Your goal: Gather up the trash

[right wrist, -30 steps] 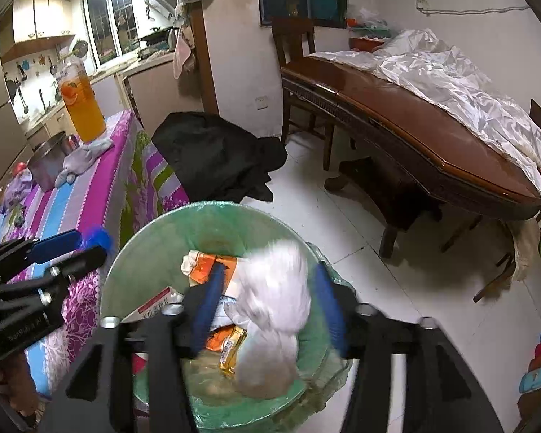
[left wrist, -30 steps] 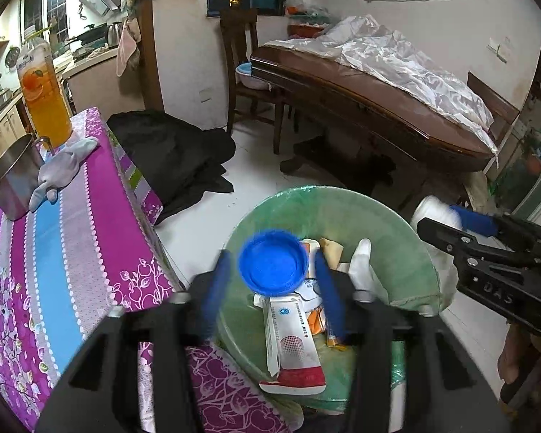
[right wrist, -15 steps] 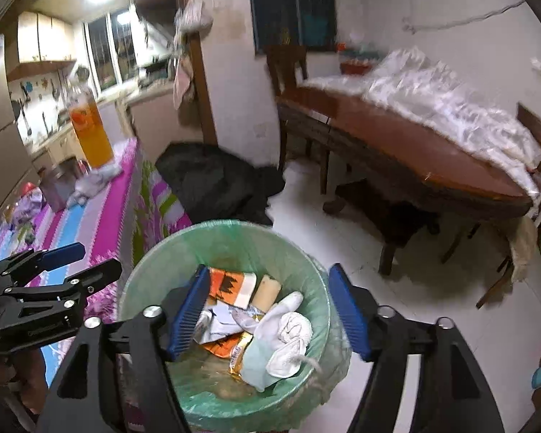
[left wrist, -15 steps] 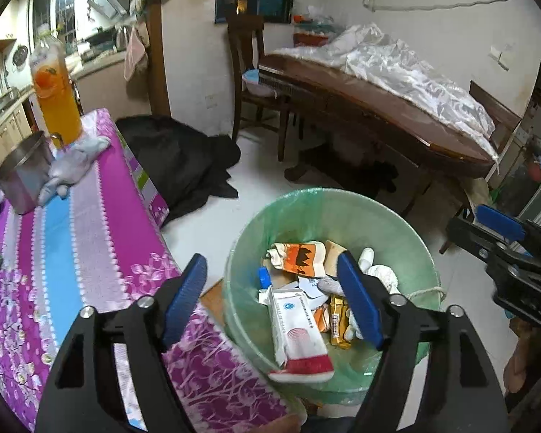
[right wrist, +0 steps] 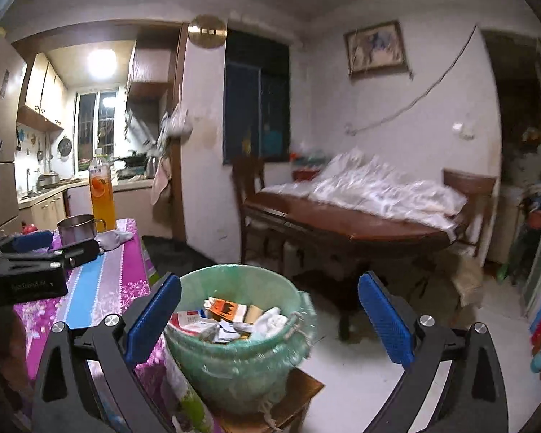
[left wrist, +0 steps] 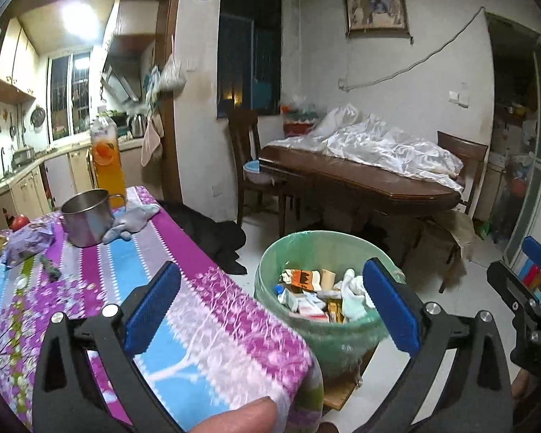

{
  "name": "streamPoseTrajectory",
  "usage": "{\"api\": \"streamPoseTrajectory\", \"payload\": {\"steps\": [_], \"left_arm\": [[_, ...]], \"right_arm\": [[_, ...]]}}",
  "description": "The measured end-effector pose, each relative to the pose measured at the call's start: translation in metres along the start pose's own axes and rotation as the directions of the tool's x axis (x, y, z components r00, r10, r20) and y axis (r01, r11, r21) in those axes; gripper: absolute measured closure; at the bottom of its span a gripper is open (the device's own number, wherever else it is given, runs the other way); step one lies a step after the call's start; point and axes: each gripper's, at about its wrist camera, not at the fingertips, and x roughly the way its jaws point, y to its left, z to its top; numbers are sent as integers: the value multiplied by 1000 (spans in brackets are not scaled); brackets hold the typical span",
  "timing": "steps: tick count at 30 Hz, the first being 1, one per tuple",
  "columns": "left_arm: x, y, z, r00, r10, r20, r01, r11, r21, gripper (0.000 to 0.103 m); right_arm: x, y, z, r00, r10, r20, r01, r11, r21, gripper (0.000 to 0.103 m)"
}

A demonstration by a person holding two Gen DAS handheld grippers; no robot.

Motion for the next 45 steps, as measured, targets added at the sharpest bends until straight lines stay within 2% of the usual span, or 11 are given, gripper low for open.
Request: {"api": "streamPoseTrajectory", "payload": {"steps": [7, 14, 26, 45], "left_arm": [[-51, -4, -35, 995, -9, 98, 9, 1000, 1, 6], [-72, -11, -68, 993, -28, 111, 28, 1000, 0, 6], [-97, -29, -88, 987, -42, 153, 37, 999, 35, 6], [-92, -30, -91, 990, -59, 125, 55, 998, 36, 6]], "right_arm": [[-72, 3, -38, 999, 4, 38, -5, 999, 46, 5], [-107, -4, -60, 996, -39, 84, 36, 998, 43, 5], [-125, -8, -63, 993, -45, 107, 40, 998, 51, 5], [-124, -8, -62, 994, -42, 101, 36, 998, 54, 5]]}}
